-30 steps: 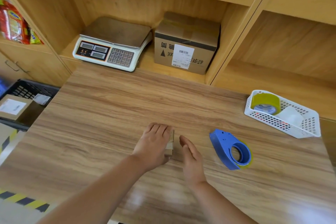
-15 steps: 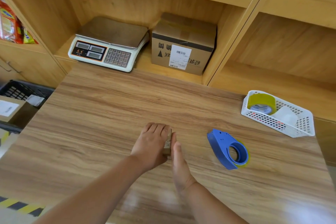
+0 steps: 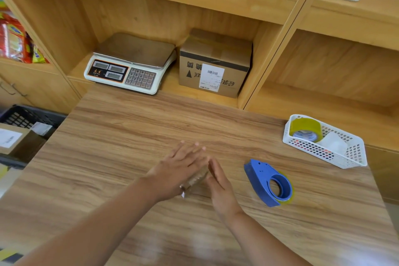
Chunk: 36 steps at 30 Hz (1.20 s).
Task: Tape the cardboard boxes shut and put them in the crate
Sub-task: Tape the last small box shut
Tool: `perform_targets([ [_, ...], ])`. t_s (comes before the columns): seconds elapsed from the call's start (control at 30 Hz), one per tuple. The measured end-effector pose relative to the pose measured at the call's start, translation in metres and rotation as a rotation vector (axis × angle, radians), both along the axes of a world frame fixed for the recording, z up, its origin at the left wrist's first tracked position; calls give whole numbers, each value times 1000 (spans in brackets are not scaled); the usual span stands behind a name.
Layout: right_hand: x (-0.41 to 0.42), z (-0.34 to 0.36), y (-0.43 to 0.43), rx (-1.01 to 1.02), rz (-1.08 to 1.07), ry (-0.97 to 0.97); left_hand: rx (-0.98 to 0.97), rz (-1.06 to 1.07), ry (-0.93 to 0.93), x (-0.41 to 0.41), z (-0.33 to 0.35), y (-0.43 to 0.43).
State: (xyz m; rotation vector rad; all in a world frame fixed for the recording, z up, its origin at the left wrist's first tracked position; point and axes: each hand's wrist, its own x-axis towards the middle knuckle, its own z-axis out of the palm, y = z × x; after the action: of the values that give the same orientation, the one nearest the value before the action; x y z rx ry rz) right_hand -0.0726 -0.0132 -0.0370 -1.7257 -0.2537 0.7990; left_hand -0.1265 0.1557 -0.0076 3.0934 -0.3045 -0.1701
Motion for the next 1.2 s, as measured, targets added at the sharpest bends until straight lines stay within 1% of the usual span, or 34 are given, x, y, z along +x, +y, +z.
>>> perform_targets([
  [0.07,-2,3,0,-34,11,-28,-161,185,45,-12,-2,9],
  [0.17,-5,8,0,-99,36,-118,-387,474,180,-25,-1,14],
  [0.23,-6,9,0,-137,52,-173,-515,592,198,-30,-1,14],
  [0.3,-6,11,0,-164,50,-174,-620,674,201,-34,-2,11],
  [0.4,2,14,0,-211,84,-220,-695,701,193,-34,-3,10],
  [0.47,11,19,2,-261,154,-266,-709,693,216,-32,-3,11],
  [0.57,25,27,8,-319,358,-354,-711,671,229,-25,-6,12],
  [0.67,36,25,15,-396,577,-469,-743,684,175,-21,-12,8],
  [0.73,41,21,19,-457,665,-496,-795,720,144,-21,-15,7],
  [0.8,43,19,22,-465,676,-472,-842,741,153,-20,-15,8],
  [0.9,49,21,27,-400,638,-416,-898,768,159,-17,-18,10],
  [1.0,55,24,32,-398,637,-408,-1015,810,136,-16,-24,9],
  [1.07,58,28,35,-412,658,-424,-1088,827,116,-16,-28,7],
  [1.2,66,32,39,-448,687,-504,-1129,826,48,-16,-29,6],
])
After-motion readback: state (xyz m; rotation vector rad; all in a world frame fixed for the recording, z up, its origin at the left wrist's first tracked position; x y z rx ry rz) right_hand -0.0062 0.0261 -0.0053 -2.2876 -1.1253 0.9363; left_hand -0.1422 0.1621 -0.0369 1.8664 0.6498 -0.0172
